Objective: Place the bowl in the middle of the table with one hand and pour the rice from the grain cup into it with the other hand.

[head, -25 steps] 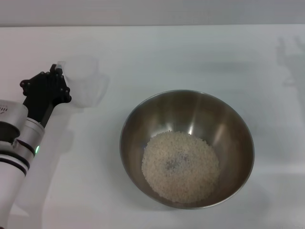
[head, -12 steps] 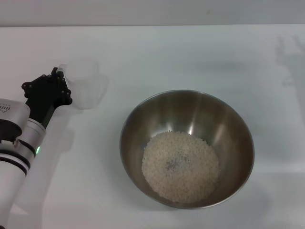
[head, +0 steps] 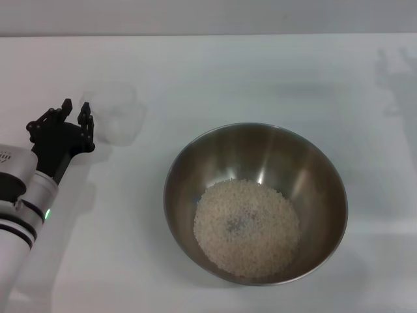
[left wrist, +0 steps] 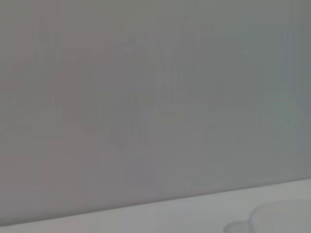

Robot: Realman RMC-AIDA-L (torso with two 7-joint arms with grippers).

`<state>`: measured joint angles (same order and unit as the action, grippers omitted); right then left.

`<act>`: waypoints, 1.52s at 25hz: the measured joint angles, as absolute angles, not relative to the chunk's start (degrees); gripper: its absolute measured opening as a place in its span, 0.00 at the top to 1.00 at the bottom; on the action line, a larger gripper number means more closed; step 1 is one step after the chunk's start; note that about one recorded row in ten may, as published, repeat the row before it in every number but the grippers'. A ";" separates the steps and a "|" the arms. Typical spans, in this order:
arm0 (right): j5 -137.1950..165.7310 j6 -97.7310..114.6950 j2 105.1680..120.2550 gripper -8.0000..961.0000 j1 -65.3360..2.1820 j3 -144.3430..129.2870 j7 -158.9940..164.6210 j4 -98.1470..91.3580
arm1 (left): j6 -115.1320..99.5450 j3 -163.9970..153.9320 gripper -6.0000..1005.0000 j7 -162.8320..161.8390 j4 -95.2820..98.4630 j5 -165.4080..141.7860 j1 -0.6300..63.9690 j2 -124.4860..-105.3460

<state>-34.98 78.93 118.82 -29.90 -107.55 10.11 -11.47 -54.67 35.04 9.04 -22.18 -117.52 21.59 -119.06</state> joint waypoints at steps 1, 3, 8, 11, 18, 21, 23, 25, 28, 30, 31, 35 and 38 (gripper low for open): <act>-34.98 78.93 118.82 0.47 -29.90 -107.55 10.11 -11.47 | -54.66 34.97 0.75 9.03 -22.07 -117.52 21.40 -119.04; -34.98 78.93 118.82 0.47 -29.90 -107.55 10.11 -11.50 | -54.66 34.94 0.73 9.02 -21.84 -117.52 20.96 -119.02; -34.98 78.66 118.82 0.45 -29.88 -107.51 10.11 -11.51 | -55.46 34.74 0.71 8.52 -21.64 -117.54 19.55 -118.86; -34.99 78.49 118.83 0.44 -29.87 -107.46 10.11 -11.31 | -56.41 34.61 0.71 7.26 -21.61 -117.60 18.43 -118.75; -34.98 77.85 119.00 0.42 -29.26 -108.38 9.79 -10.62 | -73.72 28.72 0.60 0.97 -17.79 -120.22 15.19 -118.68; -34.98 76.70 119.23 0.41 -28.79 -111.73 10.40 -10.38 | -79.06 27.72 0.50 0.07 -17.02 -120.58 15.24 -118.69; -34.97 75.64 119.38 0.40 -28.36 -114.78 10.66 -10.45 | -80.75 27.97 0.44 0.03 -17.12 -120.53 15.70 -118.70; -34.96 74.68 119.51 0.40 -27.97 -117.32 10.99 -10.69 | -81.19 28.95 0.37 -0.21 -17.24 -120.30 16.67 -118.74; -34.94 73.57 119.66 0.39 -27.76 -119.67 13.76 -10.83 | -81.00 30.61 0.28 -0.84 -17.04 -120.17 18.49 -118.82; -34.91 73.24 119.64 0.38 -27.72 -120.52 16.92 -10.87 | -80.86 31.34 0.22 -1.45 -16.96 -120.11 19.37 -118.77; -34.91 73.24 119.64 0.38 -27.72 -120.52 16.92 -10.87 | -80.86 31.75 0.19 -1.76 -16.90 -120.11 19.83 -118.75; -34.95 73.09 119.63 0.37 -27.92 -120.05 16.21 -11.54 | -80.14 32.29 0.15 -2.14 -16.47 -120.08 20.94 -118.74; -35.11 72.98 119.53 0.37 -28.62 -119.94 16.10 -11.58 | -79.59 32.32 0.13 -2.15 -16.31 -120.07 21.29 -118.74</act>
